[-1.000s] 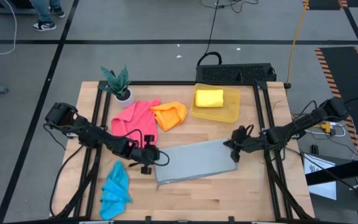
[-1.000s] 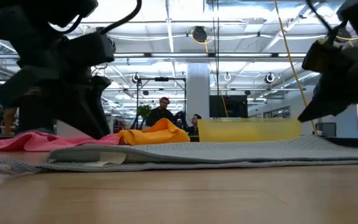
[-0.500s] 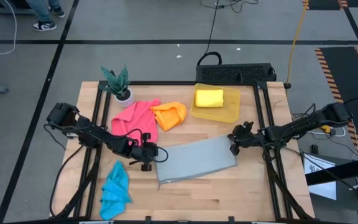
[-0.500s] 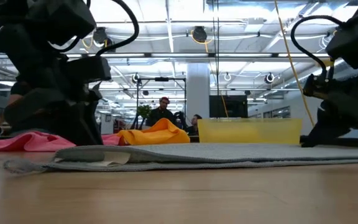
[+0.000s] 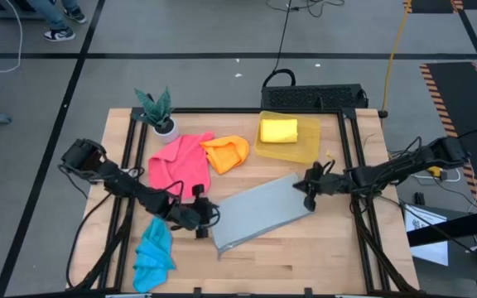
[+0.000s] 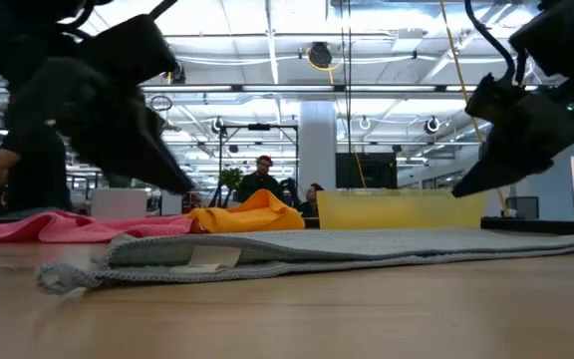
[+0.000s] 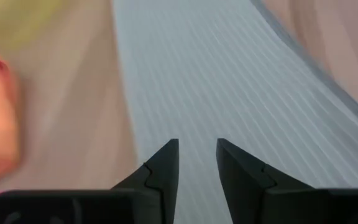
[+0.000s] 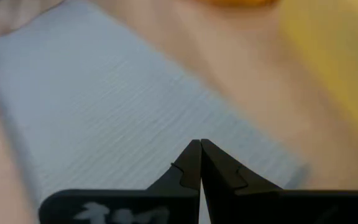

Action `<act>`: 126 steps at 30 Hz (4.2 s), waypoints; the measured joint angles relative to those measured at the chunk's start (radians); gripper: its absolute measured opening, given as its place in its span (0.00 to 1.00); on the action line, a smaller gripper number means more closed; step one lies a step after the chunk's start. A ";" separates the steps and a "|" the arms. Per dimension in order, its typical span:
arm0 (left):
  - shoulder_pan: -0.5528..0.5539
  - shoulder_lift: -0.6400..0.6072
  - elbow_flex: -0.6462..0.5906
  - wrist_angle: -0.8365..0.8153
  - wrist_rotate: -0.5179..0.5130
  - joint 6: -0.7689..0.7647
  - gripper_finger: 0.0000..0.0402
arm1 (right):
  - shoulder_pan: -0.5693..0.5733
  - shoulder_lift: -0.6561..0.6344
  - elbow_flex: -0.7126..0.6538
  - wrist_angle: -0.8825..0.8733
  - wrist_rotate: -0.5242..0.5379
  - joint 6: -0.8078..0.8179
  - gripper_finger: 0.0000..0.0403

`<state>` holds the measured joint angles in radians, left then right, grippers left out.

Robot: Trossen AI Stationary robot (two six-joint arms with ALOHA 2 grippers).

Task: Fold microfiber towels
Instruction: Fold the gray kitchen towel

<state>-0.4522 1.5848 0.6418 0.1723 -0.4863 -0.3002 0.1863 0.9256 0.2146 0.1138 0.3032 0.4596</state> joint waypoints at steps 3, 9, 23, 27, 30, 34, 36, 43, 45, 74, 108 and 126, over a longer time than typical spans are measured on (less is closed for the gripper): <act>0.050 0.000 0.002 0.014 0.001 0.030 0.27 | 0.032 0.069 0.000 -0.006 -0.069 0.079 0.00; 0.136 0.000 0.001 -0.135 0.131 0.028 0.27 | 0.068 0.195 0.003 -0.006 -0.106 0.155 0.00; 0.007 0.000 0.001 -0.106 0.100 -0.141 0.27 | -0.146 0.169 0.015 -0.022 0.236 -0.166 0.00; 0.028 0.000 0.001 0.015 0.063 -0.086 0.27 | -0.100 0.117 0.051 0.044 0.093 -0.175 0.00; 0.089 0.000 0.001 0.013 0.069 -0.045 0.27 | -0.048 0.134 0.056 0.126 -0.018 -0.143 0.00; 0.167 0.027 0.001 0.036 0.138 0.037 0.27 | 0.005 0.221 0.055 0.102 0.014 -0.025 0.00; 0.190 0.071 0.001 0.061 0.194 0.080 0.27 | 0.015 0.282 0.055 0.109 0.037 0.033 0.00; 0.171 0.234 0.008 0.172 0.315 0.034 0.27 | 0.021 0.455 0.058 0.248 0.005 0.006 0.00; 0.137 0.231 0.007 0.162 0.312 -0.041 0.27 | 0.012 0.459 0.058 0.247 -0.006 -0.036 0.00; 0.079 0.294 0.061 0.313 0.453 -0.082 0.27 | -0.159 0.513 0.087 0.406 -0.021 -0.133 0.00; -0.097 0.182 0.077 0.331 0.163 0.010 0.27 | -0.126 0.879 0.448 0.384 -0.047 -0.310 0.00; -0.119 0.182 0.077 0.356 0.043 0.034 0.27 | -0.077 0.763 0.447 0.385 -0.027 -0.362 0.00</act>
<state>-0.5709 1.7668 0.7193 0.5282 -0.4434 -0.2667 0.1092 1.6881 0.6621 0.4992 0.2766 0.0972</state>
